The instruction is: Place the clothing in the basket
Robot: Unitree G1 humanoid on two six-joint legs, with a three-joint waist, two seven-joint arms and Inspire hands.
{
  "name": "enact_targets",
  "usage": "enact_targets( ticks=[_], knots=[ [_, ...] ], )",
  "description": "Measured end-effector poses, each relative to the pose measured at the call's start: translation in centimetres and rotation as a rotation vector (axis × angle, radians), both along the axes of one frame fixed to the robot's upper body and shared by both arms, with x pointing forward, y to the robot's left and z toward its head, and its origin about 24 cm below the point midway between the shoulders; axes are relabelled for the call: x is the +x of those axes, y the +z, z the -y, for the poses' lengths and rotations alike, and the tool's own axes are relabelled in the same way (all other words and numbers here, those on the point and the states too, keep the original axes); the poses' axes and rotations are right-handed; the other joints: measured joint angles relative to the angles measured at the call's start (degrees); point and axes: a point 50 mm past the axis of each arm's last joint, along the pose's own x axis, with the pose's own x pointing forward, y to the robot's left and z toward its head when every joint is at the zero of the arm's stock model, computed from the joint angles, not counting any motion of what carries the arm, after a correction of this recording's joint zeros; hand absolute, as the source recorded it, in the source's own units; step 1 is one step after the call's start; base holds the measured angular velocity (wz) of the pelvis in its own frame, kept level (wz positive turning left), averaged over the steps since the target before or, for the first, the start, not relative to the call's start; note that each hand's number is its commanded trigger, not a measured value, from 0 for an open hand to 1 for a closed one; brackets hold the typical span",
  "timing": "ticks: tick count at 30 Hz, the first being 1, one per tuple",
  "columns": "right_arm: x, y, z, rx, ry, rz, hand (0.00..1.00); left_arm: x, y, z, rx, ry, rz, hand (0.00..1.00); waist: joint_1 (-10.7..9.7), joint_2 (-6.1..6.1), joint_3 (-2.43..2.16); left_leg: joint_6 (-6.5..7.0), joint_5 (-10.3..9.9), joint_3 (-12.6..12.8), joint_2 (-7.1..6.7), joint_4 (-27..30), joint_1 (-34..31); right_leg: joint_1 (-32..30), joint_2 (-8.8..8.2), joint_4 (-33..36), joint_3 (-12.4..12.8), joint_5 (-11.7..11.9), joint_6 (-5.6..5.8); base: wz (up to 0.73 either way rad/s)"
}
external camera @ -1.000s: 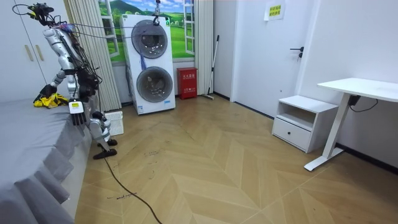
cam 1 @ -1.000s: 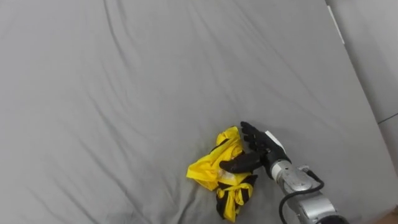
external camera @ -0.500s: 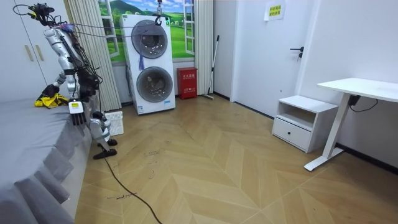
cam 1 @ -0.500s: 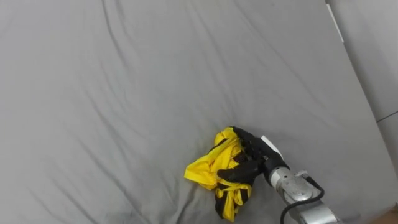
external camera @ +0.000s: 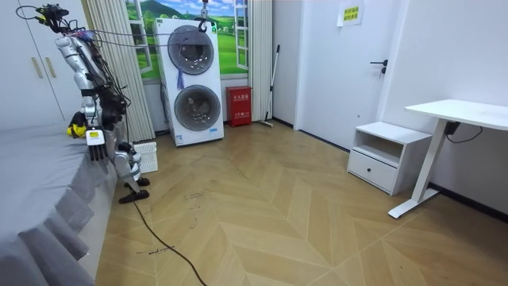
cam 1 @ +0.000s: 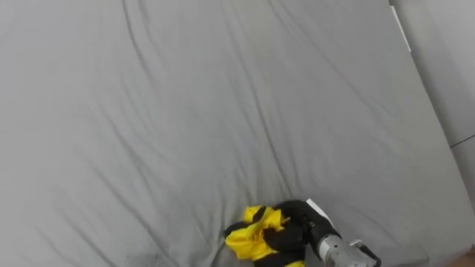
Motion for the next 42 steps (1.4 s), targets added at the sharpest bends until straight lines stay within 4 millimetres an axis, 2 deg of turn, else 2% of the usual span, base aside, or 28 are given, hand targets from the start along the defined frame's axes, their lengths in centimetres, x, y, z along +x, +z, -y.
enact_targets(
  ticks=[4,9,17,19,21,22,24,26,29,31,36,38,42],
  knots=[
    [-0.7,-0.5,0.1,-0.011,0.020,-0.045,1.00,0.0,0.0,0.0,-0.001,-0.001,0.000,0.00,0.0,0.11,-0.05,0.00,0.0,0.1,-0.10,0.0,-0.3,0.0,0.06,-0.1,0.1,0.0,0.02,0.02],
    [-0.8,-0.6,0.1,-0.022,0.027,-0.051,1.00,-0.1,0.0,0.2,-0.005,-0.011,-0.003,0.00,0.0,0.48,-0.28,-0.01,0.0,0.2,-0.10,0.1,-0.2,0.1,0.06,-0.1,0.0,0.0,0.03,0.00],
    [-0.4,-0.3,0.2,-0.027,0.029,-0.039,1.00,-0.2,-0.1,0.2,-0.016,-0.017,-0.005,0.00,-0.3,0.39,-0.25,0.00,0.0,0.9,-0.04,-0.3,1.5,1.3,-0.08,0.0,0.1,0.0,0.07,-0.01],
    [-0.1,-0.1,0.6,-0.026,0.008,-0.026,1.00,-0.5,-0.2,0.2,-0.015,-0.011,-0.018,0.00,-0.9,0.30,-0.20,0.01,0.0,1.0,-0.11,-0.8,3.4,3.2,-0.15,-0.4,0.1,-0.1,0.31,0.03],
    [0.2,0.4,1.1,-0.015,-0.035,0.006,1.00,-0.7,-0.2,0.1,-0.016,-0.006,-0.020,0.00,-1.5,0.16,-0.15,0.02,0.0,1.7,-0.15,-1.4,5.1,5.0,-0.05,-1.2,0.3,-0.3,0.51,0.03],
    [0.3,0.9,1.6,-0.001,-0.072,0.035,1.00,-0.8,-0.2,0.0,-0.014,-0.003,-0.019,0.00,-1.5,-0.17,-0.16,0.03,0.0,2.9,-0.04,-1.6,5.9,5.7,0.06,-1.4,0.7,-0.3,0.59,-0.08],
    [0.7,1.8,2.2,0.036,-0.131,0.088,1.00,-1.3,-0.2,-0.2,-0.013,0.022,-0.021,0.00,-1.9,-0.55,-0.37,0.04,0.0,3.4,0.00,-1.9,7.0,6.6,0.30,-2.1,1.5,-0.2,0.77,-0.12],
    [1.2,3.2,3.0,0.066,-0.190,0.161,1.00,-2.4,-0.3,-0.4,-0.014,0.053,-0.033,0.00,-3.4,-0.88,-0.40,0.06,0.0,4.6,-0.06,-2.6,9.3,8.3,0.22,-2.3,2.2,-0.2,0.89,-0.20],
    [1.2,4.1,3.7,0.072,-0.235,0.208,1.00,-3.3,-0.4,-0.6,-0.011,0.083,-0.051,0.00,-5.0,-1.37,-0.71,0.06,0.0,6.0,-0.03,-3.2,11.5,10.4,0.28,-3.0,2.9,-0.3,1.08,-0.17],
    [1.3,4.9,4.7,0.073,-0.267,0.238,1.00,-4.4,-0.4,-0.9,0.006,0.100,-0.083,0.00,-6.2,-1.79,-0.78,0.05,0.0,6.9,-0.03,-3.6,13.4,11.6,0.39,-3.0,4.3,-0.4,1.20,-0.25],
    [0.9,6.3,6.7,0.095,-0.370,0.288,1.00,-5.3,-0.6,-1.2,0.019,0.095,-0.159,0.00,-7.8,-2.06,-0.59,0.04,0.0,9.1,0.03,-4.5,16.9,14.1,0.54,-3.1,5.6,-0.5,1.30,-0.16],
    [1.5,7.5,7.3,0.101,-0.391,0.343,1.00,-5.6,-0.6,-1.3,0.025,0.104,-0.179,0.00,-8.8,-1.98,-0.54,0.04,0.0,9.4,0.12,-4.5,17.4,14.3,0.72,-3.0,6.5,-0.5,1.31,-0.13],
    [1.6,9.5,8.7,0.106,-0.455,0.431,1.00,-5.7,-0.6,-1.4,0.036,0.102,-0.199,0.00,-10.4,-1.85,-0.48,0.22,-0.2,9.9,0.37,-4.6,17.8,14.3,0.92,-2.9,6.5,-0.4,1.40,-0.01]
  ],
)
